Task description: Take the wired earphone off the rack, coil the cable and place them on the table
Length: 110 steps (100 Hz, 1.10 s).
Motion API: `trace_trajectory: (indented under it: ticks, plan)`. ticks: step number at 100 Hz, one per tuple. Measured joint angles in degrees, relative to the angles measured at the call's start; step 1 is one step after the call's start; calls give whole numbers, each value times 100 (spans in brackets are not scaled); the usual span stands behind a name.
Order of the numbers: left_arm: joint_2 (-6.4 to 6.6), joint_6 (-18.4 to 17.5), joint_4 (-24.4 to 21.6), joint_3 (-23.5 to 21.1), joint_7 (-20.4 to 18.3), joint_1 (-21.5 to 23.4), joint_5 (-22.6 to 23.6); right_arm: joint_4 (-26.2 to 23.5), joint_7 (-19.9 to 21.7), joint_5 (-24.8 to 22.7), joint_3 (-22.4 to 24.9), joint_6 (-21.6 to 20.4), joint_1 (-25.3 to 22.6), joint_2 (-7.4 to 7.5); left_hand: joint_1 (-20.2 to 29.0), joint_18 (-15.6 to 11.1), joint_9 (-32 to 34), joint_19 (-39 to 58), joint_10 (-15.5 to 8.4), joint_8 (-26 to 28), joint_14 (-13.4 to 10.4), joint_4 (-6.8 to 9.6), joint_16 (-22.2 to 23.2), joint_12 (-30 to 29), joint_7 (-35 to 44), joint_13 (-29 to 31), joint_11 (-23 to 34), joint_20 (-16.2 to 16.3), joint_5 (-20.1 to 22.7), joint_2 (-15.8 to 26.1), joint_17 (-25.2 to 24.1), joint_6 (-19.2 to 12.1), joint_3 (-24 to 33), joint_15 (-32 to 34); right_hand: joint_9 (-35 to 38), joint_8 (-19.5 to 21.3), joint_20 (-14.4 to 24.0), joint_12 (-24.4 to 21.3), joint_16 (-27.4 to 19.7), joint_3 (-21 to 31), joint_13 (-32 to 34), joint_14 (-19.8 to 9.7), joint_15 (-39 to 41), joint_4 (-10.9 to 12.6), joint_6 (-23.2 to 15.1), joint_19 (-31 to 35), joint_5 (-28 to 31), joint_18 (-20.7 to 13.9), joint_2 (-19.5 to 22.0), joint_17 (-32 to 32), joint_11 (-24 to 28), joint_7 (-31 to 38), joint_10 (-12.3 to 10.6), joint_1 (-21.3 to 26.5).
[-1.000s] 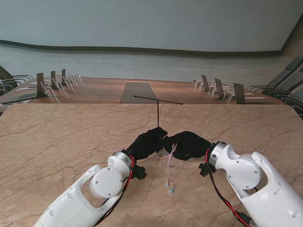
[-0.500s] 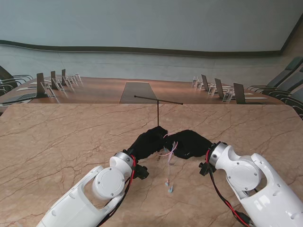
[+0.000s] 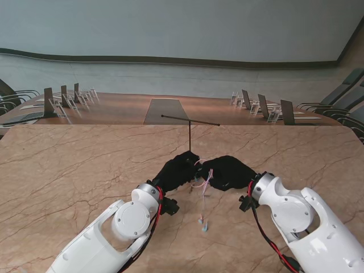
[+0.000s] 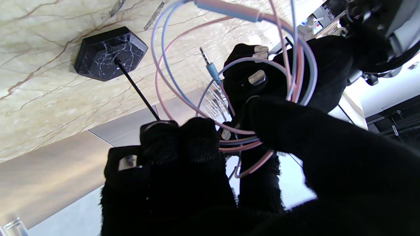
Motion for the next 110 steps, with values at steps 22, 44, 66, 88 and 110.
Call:
trace_trajectory:
  ticks: [22,44,66,88,110]
  plan:
    - [-21,91,-95,0,-20,45,-300,23,-104,-50,-56,25,-2,-21,0,26,0,2,0,-8,11,0,-110,-123,33,66,-31,-271,4,-42,71,56,63,-71,0,0,0,0,0,0,0,0,1,0,-2,1,0,0,0,0,1,0,0,-1]
    - [-53,97,-133,-5,8,73,-409,28,-154,-93,-92,49,-16,-31,0,26,0,5,0,-69,11,0,-115,-127,66,66,-32,-356,4,-52,97,103,94,-77,0,0,0,0,0,0,0,0,4,0,-9,1,0,0,0,2,4,1,0,-1]
    - [-54,198,-177,-20,-4,100,-505,67,-306,-131,-144,33,-3,-52,0,27,0,27,0,-75,11,0,-126,-173,70,140,-32,-479,4,-56,161,203,191,-138,0,0,0,0,0,0,4,0,16,0,-66,4,2,0,-49,10,18,1,0,-5]
    - [-58,291,-180,-18,-13,101,-646,130,-451,-144,-199,-28,46,-78,0,43,60,64,0,-81,11,0,-172,-212,71,211,-37,-537,-6,1,208,257,224,-143,0,-36,0,0,0,19,13,0,18,3,-91,7,40,0,-55,20,22,17,0,-65]
    - [-47,366,-179,-20,-106,83,-761,194,-513,-135,-271,-32,114,-83,1,57,60,71,0,-83,11,-2,-176,-258,72,230,-43,-580,-101,50,221,474,409,-198,48,-134,0,0,0,81,62,0,21,10,-142,17,74,8,-117,66,27,105,-5,-132]
